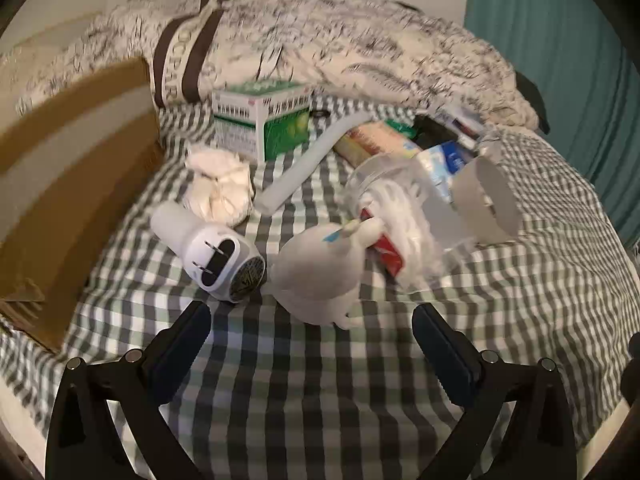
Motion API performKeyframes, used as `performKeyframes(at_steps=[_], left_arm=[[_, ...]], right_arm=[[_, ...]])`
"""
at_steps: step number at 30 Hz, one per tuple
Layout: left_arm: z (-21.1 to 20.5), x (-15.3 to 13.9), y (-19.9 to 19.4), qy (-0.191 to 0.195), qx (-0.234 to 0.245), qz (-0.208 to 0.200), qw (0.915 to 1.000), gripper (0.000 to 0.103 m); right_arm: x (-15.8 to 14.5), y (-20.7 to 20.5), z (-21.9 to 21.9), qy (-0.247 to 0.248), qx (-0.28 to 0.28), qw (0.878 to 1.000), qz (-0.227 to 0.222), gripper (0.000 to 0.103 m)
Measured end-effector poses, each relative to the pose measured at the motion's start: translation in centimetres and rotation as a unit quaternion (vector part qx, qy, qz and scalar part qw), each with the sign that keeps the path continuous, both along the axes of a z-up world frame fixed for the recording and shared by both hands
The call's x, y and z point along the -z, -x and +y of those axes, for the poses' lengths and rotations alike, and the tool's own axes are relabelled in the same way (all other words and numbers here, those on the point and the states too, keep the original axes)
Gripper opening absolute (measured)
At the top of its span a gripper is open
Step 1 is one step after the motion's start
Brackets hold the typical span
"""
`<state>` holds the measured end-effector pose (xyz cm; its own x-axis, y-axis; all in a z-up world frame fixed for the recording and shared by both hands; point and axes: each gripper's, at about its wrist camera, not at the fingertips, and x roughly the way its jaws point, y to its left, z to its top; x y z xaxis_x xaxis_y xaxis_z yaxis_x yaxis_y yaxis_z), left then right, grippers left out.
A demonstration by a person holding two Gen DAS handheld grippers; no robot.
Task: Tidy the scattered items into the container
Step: 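Grasp the white plush toy with the left gripper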
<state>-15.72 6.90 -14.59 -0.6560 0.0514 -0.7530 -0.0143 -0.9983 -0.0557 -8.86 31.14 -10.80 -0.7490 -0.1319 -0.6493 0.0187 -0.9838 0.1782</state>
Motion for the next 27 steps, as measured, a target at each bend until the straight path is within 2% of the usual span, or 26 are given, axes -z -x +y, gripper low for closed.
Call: performKeyframes(at_steps=[4,6,8,13,15,16,21,24,27], left_arm=[[-0.7,0.9,1.2,-0.013,-0.015,-0.019,0.9996,0.095],[-0.8,1.1,1.7,-0.016,-0.020,-0.024,0.9994,0.089],[-0.8,1.2,2.1,-0.017,-0.022,-0.026,0.9993,0.088],[-0.2,0.7,2.8,-0.006,-0.012,-0.015,0.9998,0.076],[-0.1,1.0,3.6,-0.004,-0.011,-0.025,0.9996,0.059],[-0.2,1.2,3.7,-0.009,-0.009,-0.030,0.9995,0.055],[-0.5,1.4,3.6,-0.018,-0.008,-0.033,0.9992,0.055],[-1.1,0.7,2.8,0.005,-0.029,-0.029,0.9992,0.055],[-2.5,0.0,2.3,-0.002,-0.043,-0.029,0.9987,0.055]], right_arm=[[-0.7,2.4,-1.0,0.009,-0.046,0.999,0.011,0.103],[-1.1,3.7,-1.8,0.015,-0.063,0.998,0.016,0.103],[-1.4,4.7,-2.8,0.009,-0.069,0.997,0.025,0.103],[-0.9,6.1,-3.9,0.012,-0.068,0.997,0.024,0.103],[-0.2,6.1,-4.0,0.014,-0.067,0.998,0.016,0.103],[0.3,6.1,-4.1,0.013,-0.067,0.998,0.010,0.103],[1.6,6.2,-4.1,0.010,-0.070,0.997,-0.008,0.103],[2.0,6.4,-4.4,0.012,-0.073,0.997,-0.015,0.103],[2.1,7.0,-5.4,0.004,-0.091,0.996,-0.022,0.103]])
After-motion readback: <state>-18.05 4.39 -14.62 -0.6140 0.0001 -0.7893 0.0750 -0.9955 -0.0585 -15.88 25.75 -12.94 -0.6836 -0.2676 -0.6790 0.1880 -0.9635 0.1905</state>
